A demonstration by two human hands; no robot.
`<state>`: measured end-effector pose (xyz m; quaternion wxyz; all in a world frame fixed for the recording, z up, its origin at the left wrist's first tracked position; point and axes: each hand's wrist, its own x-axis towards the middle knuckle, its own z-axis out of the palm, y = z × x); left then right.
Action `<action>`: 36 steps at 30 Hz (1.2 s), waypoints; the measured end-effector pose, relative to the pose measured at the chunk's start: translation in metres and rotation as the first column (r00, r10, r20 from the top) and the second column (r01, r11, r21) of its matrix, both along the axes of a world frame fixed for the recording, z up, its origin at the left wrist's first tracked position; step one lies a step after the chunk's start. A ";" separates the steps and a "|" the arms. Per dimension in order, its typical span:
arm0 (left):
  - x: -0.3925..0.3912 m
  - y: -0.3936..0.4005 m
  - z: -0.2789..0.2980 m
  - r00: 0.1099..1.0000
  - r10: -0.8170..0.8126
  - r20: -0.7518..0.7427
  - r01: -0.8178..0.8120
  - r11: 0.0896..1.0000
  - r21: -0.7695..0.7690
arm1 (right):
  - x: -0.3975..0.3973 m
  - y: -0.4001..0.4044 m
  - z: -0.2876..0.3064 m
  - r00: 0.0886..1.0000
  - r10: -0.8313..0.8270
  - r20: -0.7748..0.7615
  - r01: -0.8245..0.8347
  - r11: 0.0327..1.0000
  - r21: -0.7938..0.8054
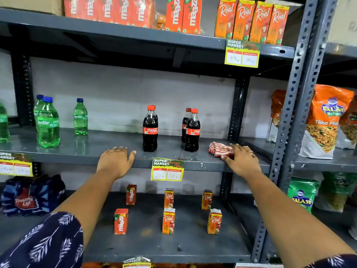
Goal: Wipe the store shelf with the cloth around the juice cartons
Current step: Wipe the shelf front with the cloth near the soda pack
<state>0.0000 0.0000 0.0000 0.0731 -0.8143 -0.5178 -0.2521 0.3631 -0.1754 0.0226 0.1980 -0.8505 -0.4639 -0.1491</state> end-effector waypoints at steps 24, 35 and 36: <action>0.002 0.006 -0.018 0.997 -0.008 0.082 -0.009 0.979 0.206 | -0.027 -0.038 -0.018 0.922 0.075 0.380 -0.111 0.991 0.074; -0.006 -0.013 -0.053 0.991 -0.066 0.119 0.030 0.959 0.281 | -0.071 -0.043 -0.073 0.811 0.181 0.557 -0.379 0.887 0.264; -0.006 -0.018 -0.059 0.990 -0.082 0.117 0.042 0.949 0.312 | -0.078 -0.043 -0.077 0.781 0.201 0.591 -0.414 0.876 0.249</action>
